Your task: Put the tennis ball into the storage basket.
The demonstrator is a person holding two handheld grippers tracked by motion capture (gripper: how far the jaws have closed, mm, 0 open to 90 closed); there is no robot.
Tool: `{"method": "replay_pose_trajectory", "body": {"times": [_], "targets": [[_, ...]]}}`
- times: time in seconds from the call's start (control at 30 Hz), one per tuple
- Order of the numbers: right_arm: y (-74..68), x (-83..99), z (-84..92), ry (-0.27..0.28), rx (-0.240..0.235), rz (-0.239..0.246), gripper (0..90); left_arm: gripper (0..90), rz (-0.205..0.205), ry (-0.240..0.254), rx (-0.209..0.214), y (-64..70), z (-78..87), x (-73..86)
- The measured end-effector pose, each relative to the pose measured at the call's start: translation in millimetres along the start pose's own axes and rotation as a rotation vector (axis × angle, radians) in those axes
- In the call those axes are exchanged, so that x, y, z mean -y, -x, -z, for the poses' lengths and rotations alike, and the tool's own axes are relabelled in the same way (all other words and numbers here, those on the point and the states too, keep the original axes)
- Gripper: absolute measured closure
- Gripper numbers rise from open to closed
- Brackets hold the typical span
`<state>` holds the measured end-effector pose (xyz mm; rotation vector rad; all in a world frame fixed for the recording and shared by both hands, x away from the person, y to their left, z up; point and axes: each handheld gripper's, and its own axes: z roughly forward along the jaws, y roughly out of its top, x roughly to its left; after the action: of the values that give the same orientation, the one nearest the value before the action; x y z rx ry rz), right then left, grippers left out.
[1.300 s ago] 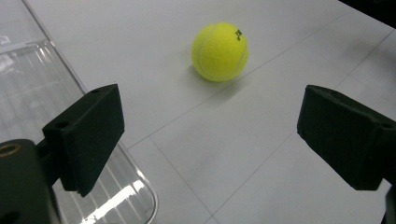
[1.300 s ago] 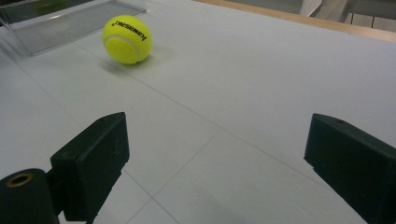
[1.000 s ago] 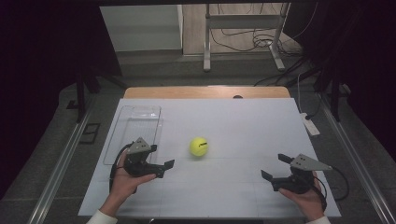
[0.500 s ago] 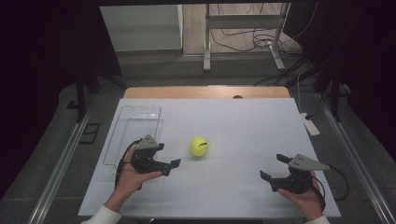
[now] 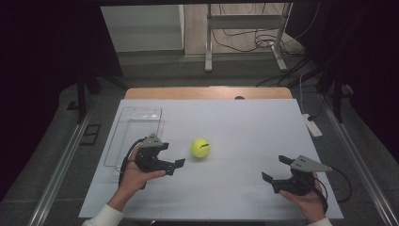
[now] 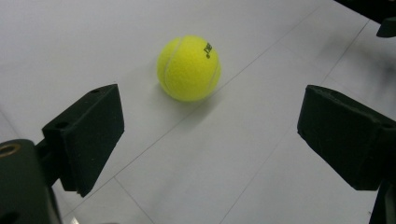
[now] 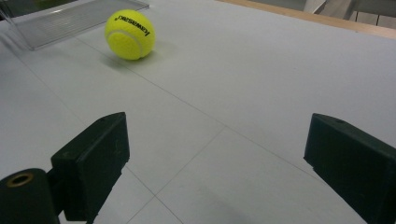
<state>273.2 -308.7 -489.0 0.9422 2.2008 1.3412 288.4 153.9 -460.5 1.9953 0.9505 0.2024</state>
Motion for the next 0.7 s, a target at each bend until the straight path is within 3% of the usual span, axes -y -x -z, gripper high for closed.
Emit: {"method": "replay_pose_trajectory", "body": {"times": [0.7], "targets": [[-0.8,1.3,-3.9,-0.017,-0.005,0.005,6.9,7.8,-0.019,-0.009,0.012,-1.4,-9.5,-16.9]]}}
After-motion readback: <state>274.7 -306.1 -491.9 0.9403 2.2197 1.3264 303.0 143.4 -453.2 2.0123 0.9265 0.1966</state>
